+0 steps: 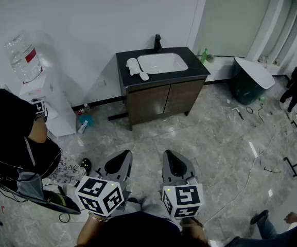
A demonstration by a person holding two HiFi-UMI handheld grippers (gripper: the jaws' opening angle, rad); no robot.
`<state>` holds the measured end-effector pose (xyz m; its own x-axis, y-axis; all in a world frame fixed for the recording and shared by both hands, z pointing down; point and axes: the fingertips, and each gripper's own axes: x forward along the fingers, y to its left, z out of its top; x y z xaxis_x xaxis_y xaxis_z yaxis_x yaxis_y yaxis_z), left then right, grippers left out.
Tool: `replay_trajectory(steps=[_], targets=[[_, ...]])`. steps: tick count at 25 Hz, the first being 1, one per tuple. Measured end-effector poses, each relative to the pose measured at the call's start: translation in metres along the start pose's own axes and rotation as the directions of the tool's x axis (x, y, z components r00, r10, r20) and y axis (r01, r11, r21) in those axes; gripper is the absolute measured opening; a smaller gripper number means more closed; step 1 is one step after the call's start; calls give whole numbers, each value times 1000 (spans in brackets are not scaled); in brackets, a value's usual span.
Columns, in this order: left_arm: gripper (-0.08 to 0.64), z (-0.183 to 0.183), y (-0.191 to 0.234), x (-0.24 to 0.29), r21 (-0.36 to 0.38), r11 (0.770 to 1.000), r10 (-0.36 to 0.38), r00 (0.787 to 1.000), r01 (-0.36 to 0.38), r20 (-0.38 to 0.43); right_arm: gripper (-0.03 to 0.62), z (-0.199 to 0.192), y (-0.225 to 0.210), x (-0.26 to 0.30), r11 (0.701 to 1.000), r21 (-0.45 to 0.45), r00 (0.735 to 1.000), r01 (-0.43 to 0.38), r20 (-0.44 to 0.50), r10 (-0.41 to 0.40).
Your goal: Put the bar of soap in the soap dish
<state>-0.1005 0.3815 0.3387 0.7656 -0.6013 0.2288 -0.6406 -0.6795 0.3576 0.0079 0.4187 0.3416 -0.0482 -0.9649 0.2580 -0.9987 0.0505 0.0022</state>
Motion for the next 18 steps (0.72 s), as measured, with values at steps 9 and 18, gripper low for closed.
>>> replay_trajectory(steps=[9,18], targets=[[-2,-3,-4,16,1,1000,-6,1000,6,-20,18,0,-10,7,1000,3,1000,-14,6,14],[-2,1,-5,42,-9,999,42,999,-42,-3,18,1,-35,25,998,9,998,-63,24,63]])
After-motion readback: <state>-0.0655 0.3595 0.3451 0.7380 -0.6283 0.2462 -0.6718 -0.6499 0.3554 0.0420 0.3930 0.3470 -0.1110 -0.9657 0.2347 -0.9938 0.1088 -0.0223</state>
